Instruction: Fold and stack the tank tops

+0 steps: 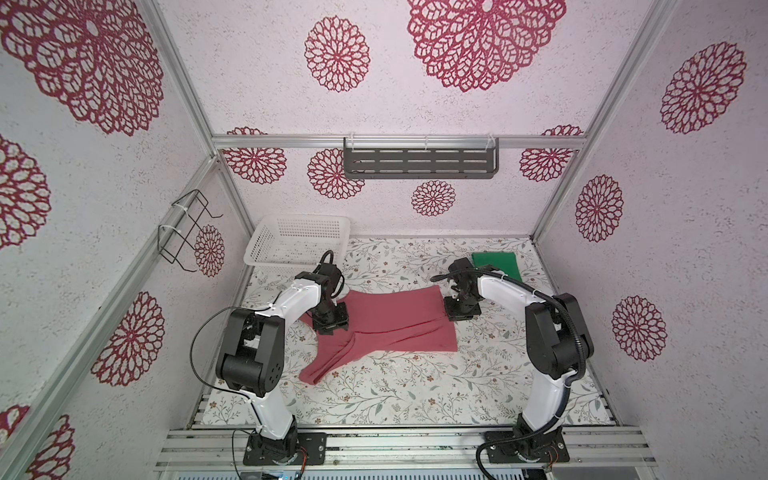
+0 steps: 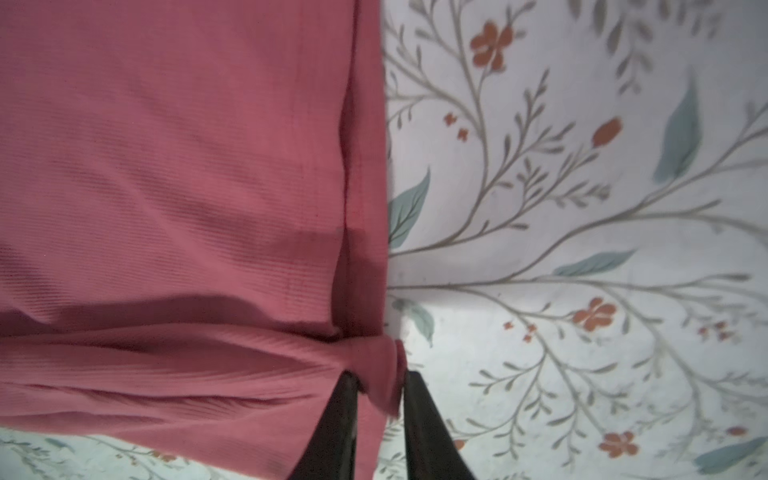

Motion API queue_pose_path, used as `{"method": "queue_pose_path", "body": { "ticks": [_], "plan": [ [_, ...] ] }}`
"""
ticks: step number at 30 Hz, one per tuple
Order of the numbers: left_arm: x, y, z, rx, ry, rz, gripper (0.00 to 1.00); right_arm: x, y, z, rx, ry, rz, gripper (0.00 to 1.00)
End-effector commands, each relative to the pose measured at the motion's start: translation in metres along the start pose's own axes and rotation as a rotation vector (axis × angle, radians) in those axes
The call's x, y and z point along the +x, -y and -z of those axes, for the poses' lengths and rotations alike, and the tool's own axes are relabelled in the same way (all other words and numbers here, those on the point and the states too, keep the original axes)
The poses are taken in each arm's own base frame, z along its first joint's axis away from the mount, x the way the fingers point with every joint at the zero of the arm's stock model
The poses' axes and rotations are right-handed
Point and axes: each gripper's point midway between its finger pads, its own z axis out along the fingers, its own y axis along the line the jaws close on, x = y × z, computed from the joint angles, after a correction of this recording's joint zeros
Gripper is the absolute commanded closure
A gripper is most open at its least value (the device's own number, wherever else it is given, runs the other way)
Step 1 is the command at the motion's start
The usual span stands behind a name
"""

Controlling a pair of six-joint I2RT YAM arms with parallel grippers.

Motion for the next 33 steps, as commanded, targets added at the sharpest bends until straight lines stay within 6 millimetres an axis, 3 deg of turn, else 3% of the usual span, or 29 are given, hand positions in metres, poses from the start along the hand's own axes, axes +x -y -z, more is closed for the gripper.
{"method": "queue_pose_path", "body": {
  "ticks": [1,3,7,10,13,22,25,30,33],
  "plan": [
    [0.006,-0.022,0.032,-0.091,0.022,-0.042,0.33,-0.021,0.004,0.022,0.005,0.071,0.002,0.61],
    [0.022,-0.036,0.045,-0.143,0.021,-0.025,0.30,-0.023,0.004,0.032,0.000,0.093,-0.001,0.59],
    [0.081,-0.061,0.059,-0.239,-0.020,0.029,0.32,-0.012,-0.001,0.047,-0.035,0.108,-0.021,0.57],
    [0.122,-0.066,0.056,-0.251,-0.033,0.094,0.35,0.003,-0.003,0.049,-0.057,0.101,-0.043,0.57],
    [0.144,-0.061,0.045,-0.221,-0.006,0.145,0.35,0.016,-0.004,0.046,-0.071,0.088,-0.060,0.57],
    [0.141,-0.063,0.013,-0.254,0.037,0.155,0.35,0.025,-0.009,0.052,-0.100,0.107,-0.071,0.57],
    [0.140,-0.064,0.000,-0.270,0.014,0.137,0.43,0.027,-0.009,0.054,-0.103,0.114,-0.070,0.57],
    [0.138,-0.067,-0.012,-0.306,-0.019,0.118,0.68,0.027,-0.008,0.057,-0.103,0.127,-0.066,0.57],
    [0.134,-0.072,-0.009,-0.334,-0.017,0.115,0.86,0.026,-0.008,0.055,-0.105,0.125,-0.062,0.57]
  ]
}}
